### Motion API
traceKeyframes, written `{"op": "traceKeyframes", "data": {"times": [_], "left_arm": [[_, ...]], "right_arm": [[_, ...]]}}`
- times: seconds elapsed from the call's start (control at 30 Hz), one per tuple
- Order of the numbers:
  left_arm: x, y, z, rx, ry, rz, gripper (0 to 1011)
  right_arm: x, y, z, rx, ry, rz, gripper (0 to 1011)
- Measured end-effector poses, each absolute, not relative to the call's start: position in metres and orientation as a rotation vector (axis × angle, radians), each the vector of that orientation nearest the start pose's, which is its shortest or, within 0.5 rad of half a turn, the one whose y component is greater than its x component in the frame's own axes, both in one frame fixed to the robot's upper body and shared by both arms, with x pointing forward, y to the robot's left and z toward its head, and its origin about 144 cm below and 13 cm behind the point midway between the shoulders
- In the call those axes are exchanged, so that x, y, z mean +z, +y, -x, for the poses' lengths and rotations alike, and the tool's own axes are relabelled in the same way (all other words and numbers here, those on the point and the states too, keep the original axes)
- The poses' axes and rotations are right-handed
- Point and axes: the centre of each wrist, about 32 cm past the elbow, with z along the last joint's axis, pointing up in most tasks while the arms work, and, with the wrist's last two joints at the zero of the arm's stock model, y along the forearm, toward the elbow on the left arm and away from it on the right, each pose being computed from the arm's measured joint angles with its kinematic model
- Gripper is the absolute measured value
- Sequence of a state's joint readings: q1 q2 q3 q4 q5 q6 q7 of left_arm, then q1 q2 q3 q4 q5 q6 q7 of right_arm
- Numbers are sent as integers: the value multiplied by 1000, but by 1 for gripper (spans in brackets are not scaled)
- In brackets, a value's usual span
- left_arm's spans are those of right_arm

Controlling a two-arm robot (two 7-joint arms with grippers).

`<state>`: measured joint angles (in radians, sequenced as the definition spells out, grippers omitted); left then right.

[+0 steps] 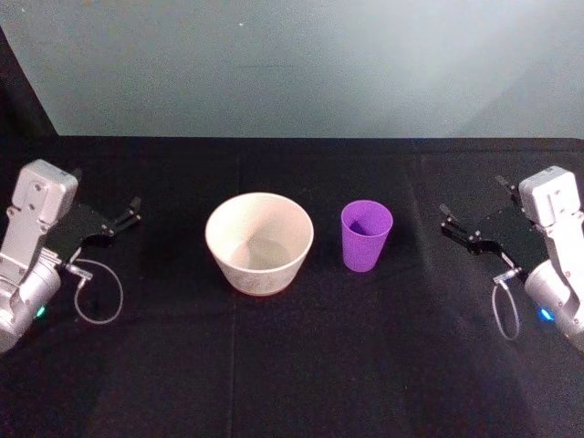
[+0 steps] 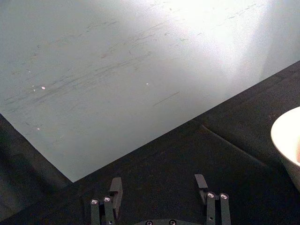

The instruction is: Pick up the cup and pour the mung beans from the cup into the bowl.

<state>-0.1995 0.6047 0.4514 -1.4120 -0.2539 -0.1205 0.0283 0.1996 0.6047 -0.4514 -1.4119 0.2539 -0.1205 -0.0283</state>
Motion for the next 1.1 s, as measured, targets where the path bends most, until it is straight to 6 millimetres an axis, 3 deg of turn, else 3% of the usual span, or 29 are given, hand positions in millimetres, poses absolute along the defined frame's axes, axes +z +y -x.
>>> {"op": "traceKeyframes", "data": {"times": [1.1], "left_arm": [[1140, 310, -489, 1248, -285, -304, 1000]], "right_arm": [[1140, -310, -489, -1248, -285, 304, 1003]]}}
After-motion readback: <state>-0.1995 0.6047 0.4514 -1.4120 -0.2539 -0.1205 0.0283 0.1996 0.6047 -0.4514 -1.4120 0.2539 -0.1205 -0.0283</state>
